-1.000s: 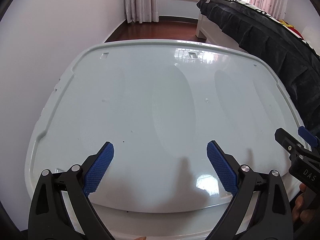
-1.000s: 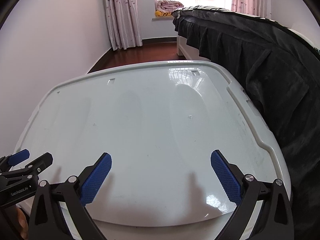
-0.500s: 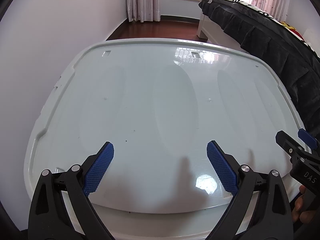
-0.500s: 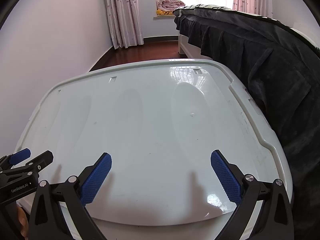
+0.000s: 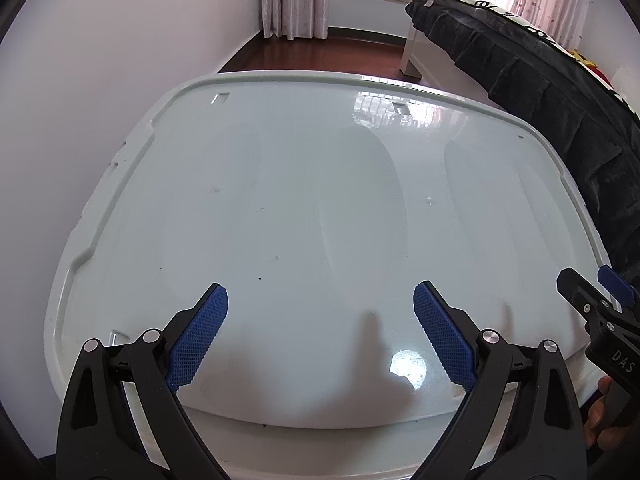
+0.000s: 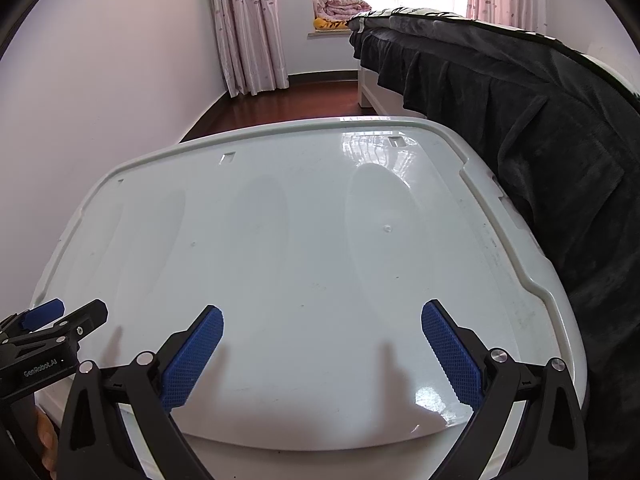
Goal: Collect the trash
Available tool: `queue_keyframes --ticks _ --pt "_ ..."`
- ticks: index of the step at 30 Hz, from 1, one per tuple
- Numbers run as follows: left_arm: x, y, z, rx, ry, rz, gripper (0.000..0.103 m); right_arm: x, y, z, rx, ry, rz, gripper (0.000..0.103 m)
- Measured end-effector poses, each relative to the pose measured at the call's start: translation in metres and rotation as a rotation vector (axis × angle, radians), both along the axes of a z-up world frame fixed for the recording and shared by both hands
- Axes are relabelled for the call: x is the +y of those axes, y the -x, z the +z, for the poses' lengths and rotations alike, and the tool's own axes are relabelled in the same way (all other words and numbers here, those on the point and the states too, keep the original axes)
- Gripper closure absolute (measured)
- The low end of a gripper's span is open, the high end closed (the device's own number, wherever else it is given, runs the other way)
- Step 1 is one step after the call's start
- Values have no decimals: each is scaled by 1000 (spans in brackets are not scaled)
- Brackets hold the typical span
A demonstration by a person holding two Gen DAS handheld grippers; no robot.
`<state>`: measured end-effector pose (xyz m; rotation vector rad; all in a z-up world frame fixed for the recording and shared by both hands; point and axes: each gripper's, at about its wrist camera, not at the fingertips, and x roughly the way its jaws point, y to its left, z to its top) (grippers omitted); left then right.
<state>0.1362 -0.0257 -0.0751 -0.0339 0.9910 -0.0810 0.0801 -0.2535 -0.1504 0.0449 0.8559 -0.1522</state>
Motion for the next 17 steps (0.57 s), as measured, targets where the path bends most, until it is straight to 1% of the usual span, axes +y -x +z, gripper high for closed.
queue_keyframes --ticks 2,3,4,8,17 --pt "0 -1 1 -8 -3 7 11 0 0 0 0 -1 0 5" --pt "0 0 1 -15 -20 13 9 0 0 0 0 -1 0 5" --pt "0 0 1 -19 -37 20 9 0 0 0 0 0 0 5" --pt "-1 1 0 -21 -60 29 8 1 0 0 2 -5 0 5" --pt "3 1 -1 -6 -36 33 8 1 1 -1 4 -6 0 5"
